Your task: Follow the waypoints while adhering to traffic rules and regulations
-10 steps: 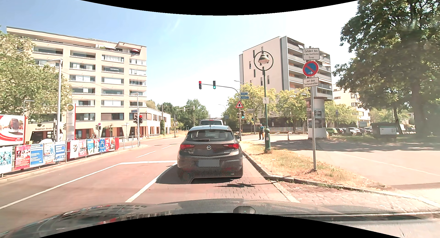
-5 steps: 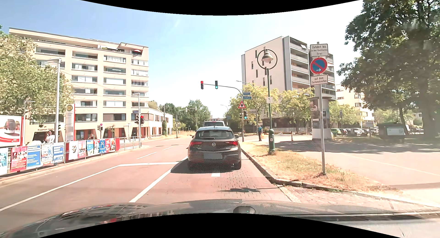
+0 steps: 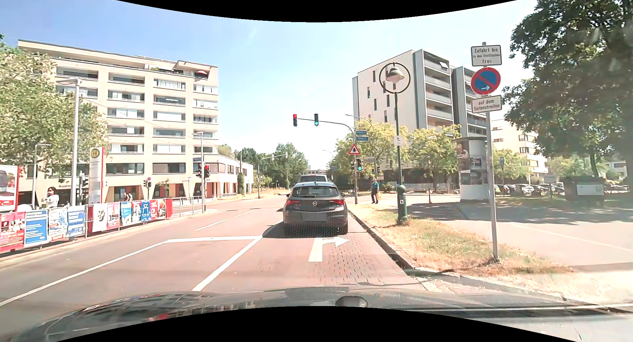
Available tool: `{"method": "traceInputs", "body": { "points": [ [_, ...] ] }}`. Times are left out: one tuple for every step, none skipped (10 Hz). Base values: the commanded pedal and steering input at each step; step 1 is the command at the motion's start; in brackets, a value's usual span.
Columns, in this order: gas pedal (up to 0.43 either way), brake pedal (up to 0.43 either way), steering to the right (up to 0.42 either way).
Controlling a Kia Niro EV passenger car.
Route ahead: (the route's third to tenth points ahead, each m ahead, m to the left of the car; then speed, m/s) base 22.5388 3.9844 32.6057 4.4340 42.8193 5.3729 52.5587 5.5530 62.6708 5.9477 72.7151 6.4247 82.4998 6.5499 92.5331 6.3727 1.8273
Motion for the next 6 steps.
{"method": "traceInputs", "body": {
  "points": [
    [0.280, 0.000, -0.069],
    [0.268, 0.000, -0.059],
    [0.268, 0.000, -0.050],
    [0.268, 0.000, -0.044],
    [0.268, 0.000, -0.041],
    [0.268, 0.000, -0.037]
  ]
}}
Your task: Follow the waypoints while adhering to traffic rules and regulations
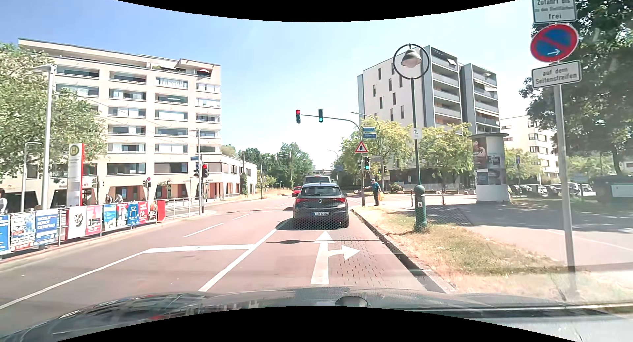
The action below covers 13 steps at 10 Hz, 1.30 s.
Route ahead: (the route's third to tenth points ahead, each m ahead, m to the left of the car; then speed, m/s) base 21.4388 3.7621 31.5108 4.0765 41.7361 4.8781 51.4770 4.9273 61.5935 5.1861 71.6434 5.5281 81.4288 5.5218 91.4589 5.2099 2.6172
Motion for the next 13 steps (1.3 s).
{"method": "traceInputs", "body": {
  "points": [
    [0.260, 0.000, -0.034],
    [0.260, 0.000, -0.032],
    [0.248, 0.000, -0.029],
    [0.248, 0.000, -0.023],
    [0.228, 0.000, -0.018],
    [0.228, 0.000, -0.017],
    [0.220, 0.000, -0.017],
    [0.220, 0.000, -0.016],
    [0.220, 0.000, -0.014],
    [0.197, 0.000, -0.010],
    [0.189, 0.000, -0.002],
    [0.189, 0.000, 0.000],
    [0.177, 0.000, 0.000]
  ]
}}
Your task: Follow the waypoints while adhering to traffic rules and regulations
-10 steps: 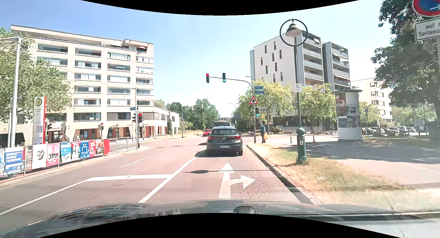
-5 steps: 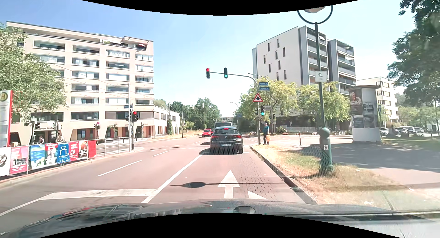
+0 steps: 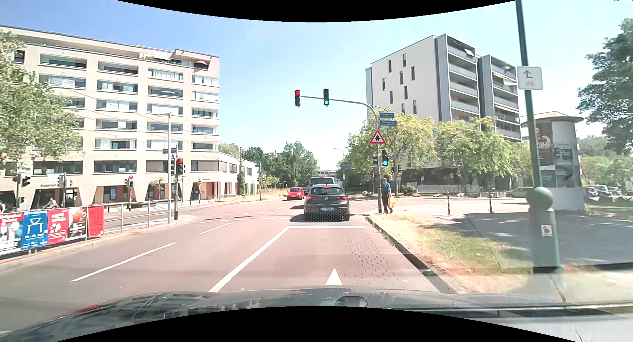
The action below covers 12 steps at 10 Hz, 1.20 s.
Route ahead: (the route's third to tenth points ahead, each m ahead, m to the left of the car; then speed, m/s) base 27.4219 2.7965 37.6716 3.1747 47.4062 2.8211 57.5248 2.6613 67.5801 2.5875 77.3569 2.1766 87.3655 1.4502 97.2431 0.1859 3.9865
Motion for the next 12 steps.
{"method": "traceInputs", "body": {
  "points": [
    [0.157, 0.000, 0.000],
    [0.150, 0.000, 0.000],
    [0.079, 0.000, 0.001],
    [0.039, 0.000, 0.002],
    [0.039, 0.000, 0.003],
    [0.039, 0.000, 0.003],
    [0.047, 0.000, 0.003],
    [0.067, 0.000, 0.002],
    [0.087, 0.000, 0.002],
    [0.098, 0.000, 0.001],
    [0.098, 0.000, 0.000],
    [0.110, 0.000, 0.000]
  ]
}}
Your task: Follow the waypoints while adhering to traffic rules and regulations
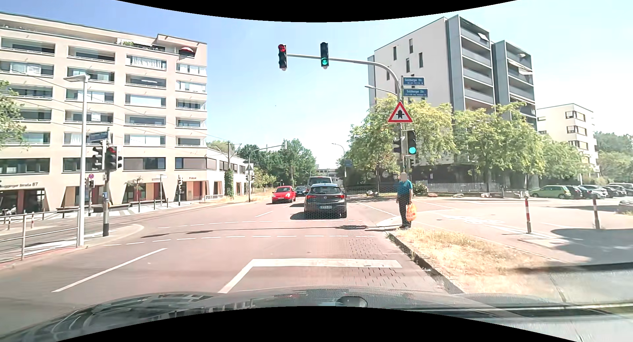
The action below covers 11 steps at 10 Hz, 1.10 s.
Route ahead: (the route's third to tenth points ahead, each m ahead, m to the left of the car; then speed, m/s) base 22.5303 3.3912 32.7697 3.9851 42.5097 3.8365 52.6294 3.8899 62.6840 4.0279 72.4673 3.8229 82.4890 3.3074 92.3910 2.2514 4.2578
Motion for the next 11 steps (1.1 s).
{"method": "traceInputs", "body": {
  "points": [
    [0.110, 0.000, 0.000],
    [0.110, 0.000, -0.001],
    [0.110, 0.000, -0.003],
    [0.110, 0.000, -0.004],
    [0.110, 0.000, -0.004],
    [0.110, 0.000, -0.004],
    [0.110, 0.000, -0.004],
    [0.110, 0.000, -0.004],
    [0.110, 0.000, -0.005],
    [0.110, 0.000, -0.006],
    [0.110, 0.000, -0.006]
  ]
}}
